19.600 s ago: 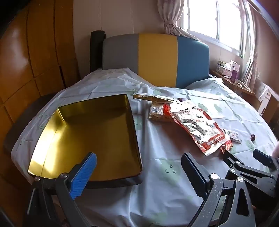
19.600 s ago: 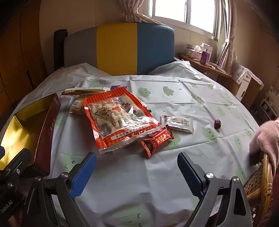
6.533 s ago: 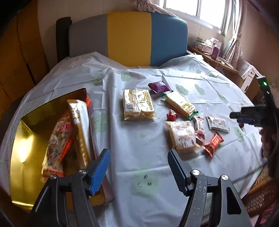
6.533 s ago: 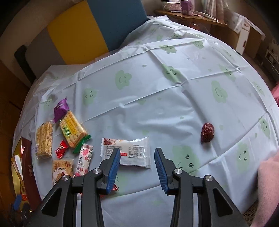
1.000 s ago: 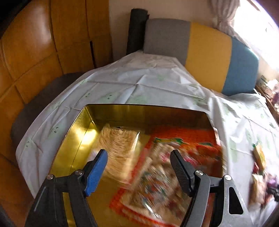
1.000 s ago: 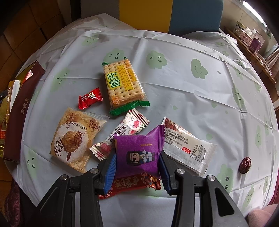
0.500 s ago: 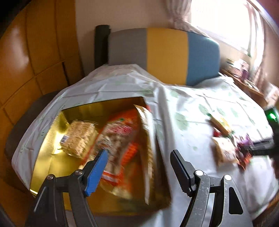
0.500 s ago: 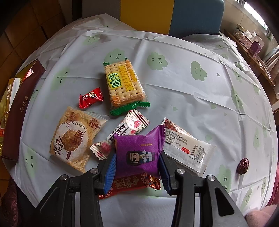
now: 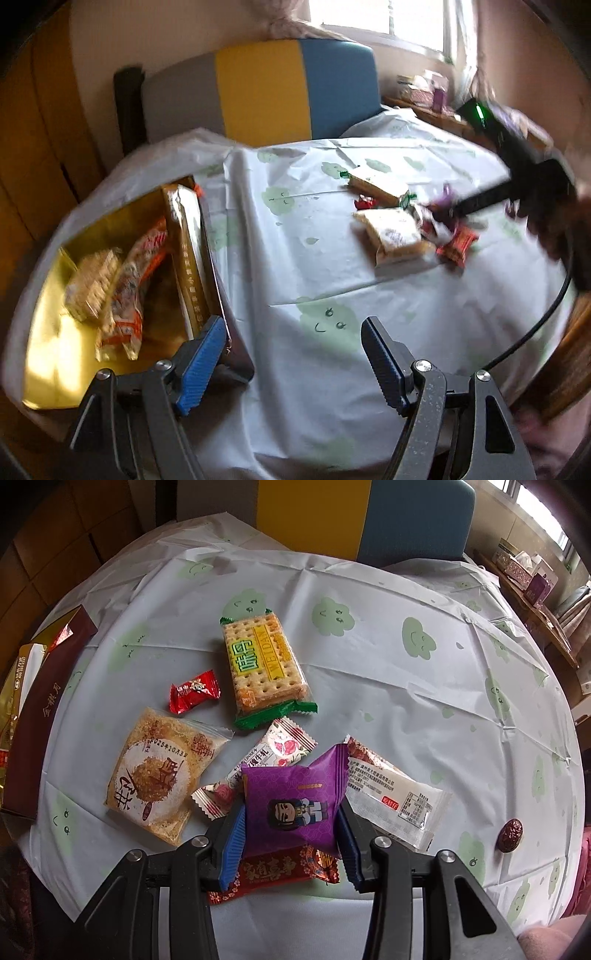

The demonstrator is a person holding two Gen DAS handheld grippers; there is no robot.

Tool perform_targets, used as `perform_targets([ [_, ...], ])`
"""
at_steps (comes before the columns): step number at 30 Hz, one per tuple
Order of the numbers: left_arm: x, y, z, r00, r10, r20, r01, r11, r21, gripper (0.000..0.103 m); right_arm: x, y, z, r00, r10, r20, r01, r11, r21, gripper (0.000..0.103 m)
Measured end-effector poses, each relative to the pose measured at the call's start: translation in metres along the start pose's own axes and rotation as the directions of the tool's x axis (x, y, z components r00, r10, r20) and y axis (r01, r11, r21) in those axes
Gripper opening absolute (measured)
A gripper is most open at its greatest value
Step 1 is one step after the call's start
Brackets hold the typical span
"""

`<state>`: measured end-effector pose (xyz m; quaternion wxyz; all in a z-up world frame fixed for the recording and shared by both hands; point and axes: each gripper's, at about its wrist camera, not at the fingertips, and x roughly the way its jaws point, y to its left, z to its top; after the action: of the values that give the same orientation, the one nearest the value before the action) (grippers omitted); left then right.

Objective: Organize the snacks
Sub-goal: 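Withdraw the left tool from the tray while the right tool holds the purple cake, then carry the purple cake into the gold tray and open the right tool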

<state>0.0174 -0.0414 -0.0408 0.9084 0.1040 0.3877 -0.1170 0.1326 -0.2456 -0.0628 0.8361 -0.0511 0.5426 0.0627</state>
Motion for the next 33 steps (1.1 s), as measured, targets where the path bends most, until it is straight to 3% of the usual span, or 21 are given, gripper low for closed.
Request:
perform_targets([
  [3,-0.002,-0.001,-0.002,1.0,0.001,0.013,-0.001,1.0,0.004,0.075,-0.007,-0.001,0.002,0.999,0.005,0.034,-0.006,1.0,0.006,0.045],
  [7,-0.012,0.0,-0.002,0.996,-0.07,0.06,0.069,0.997,0.015,0.075,-0.009,-0.002,0.002,0.999,-0.007,0.043,0.007,1.0,0.008,0.045],
  [14,-0.005,-0.013,-0.016,0.982,-0.186,0.02,0.184,0.981,0.066,0.075,-0.025,0.01,0.008,0.994,0.049,0.097,-0.049,0.999,-0.006,0.045],
  [20,0.01,-0.009,-0.02,0.97,-0.241,-0.036,0.242,0.97,0.025,0.07,-0.051,0.049,0.022,0.971,0.204,0.122,-0.192,0.976,-0.099,0.045],
  [23,0.014,-0.005,-0.023,0.967,-0.25,-0.054,0.25,0.968,-0.002,0.068,-0.063,0.087,0.036,0.935,0.339,0.102,-0.316,0.93,-0.187,0.045],
  [25,0.018,-0.002,-0.024,0.965,-0.254,-0.064,0.253,0.967,-0.019,0.067,-0.072,0.115,0.043,0.917,0.39,0.087,-0.357,0.898,-0.255,0.045],
  [29,0.022,0.003,-0.028,0.962,-0.26,-0.08,0.258,0.965,-0.042,0.067,-0.088,0.188,0.061,0.864,0.502,0.021,-0.449,0.79,-0.417,0.046],
  [33,0.025,0.009,-0.028,0.961,-0.263,-0.087,0.258,0.964,-0.067,0.067,-0.096,0.242,0.066,0.8,0.599,-0.047,-0.538,0.68,-0.498,0.057],
])
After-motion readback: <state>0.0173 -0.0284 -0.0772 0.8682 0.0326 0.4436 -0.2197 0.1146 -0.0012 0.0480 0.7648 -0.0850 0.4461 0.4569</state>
